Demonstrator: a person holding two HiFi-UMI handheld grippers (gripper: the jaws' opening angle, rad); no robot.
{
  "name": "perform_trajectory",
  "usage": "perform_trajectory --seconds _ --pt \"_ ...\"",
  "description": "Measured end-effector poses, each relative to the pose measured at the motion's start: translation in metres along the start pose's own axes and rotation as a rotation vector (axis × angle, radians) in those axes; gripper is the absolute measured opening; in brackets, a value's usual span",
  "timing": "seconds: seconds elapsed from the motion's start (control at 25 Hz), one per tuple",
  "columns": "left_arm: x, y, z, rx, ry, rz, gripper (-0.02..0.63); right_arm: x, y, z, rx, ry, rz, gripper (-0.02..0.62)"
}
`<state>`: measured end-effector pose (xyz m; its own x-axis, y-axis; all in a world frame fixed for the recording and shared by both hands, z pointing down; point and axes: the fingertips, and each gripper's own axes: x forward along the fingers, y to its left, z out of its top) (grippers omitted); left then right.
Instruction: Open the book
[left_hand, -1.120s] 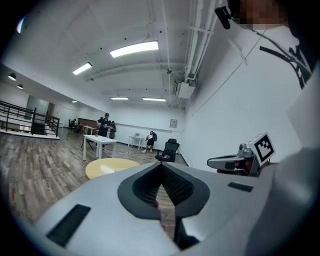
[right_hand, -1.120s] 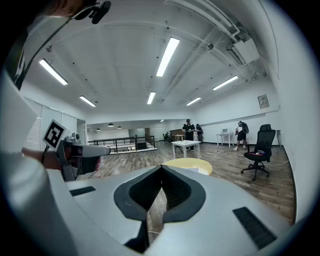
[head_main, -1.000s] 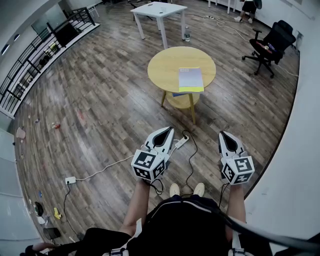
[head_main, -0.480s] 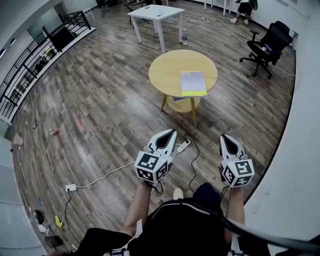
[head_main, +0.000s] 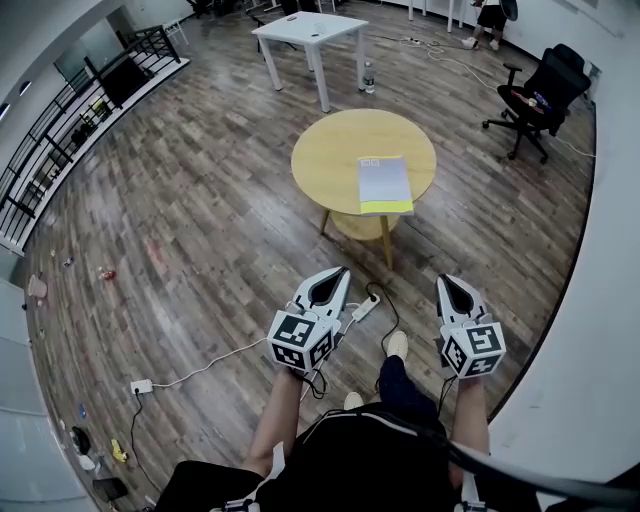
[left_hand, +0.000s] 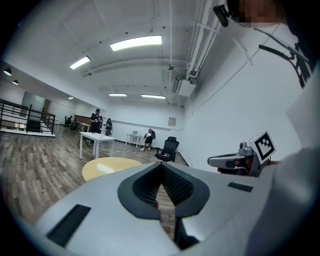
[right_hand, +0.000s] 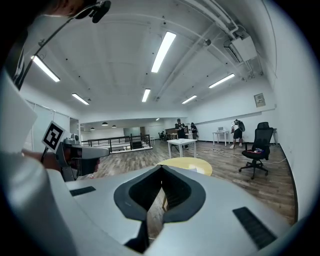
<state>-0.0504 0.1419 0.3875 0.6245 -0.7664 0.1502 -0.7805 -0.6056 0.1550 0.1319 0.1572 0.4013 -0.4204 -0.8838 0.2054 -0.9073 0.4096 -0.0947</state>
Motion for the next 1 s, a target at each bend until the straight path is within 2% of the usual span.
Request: perform_trajectory --seconds 0.48,0.8,1.0 --pt "0.139 0.031 0.025 -0.021 0.009 0.074 -0.002 0.105 -0.114 0.029 0.006 0.03 0.093 0.003" --pt "0.179 0.043 0.014 -0.024 0.066 0.096 -0.002 0.142 -0.143 0.016 0.057 0.066 0.126 0.003" --pt "0.196 0.054 0.016 -0.029 0.072 0.094 -0.002 0.156 -0.156 0.015 0.067 0.078 0.119 0.003"
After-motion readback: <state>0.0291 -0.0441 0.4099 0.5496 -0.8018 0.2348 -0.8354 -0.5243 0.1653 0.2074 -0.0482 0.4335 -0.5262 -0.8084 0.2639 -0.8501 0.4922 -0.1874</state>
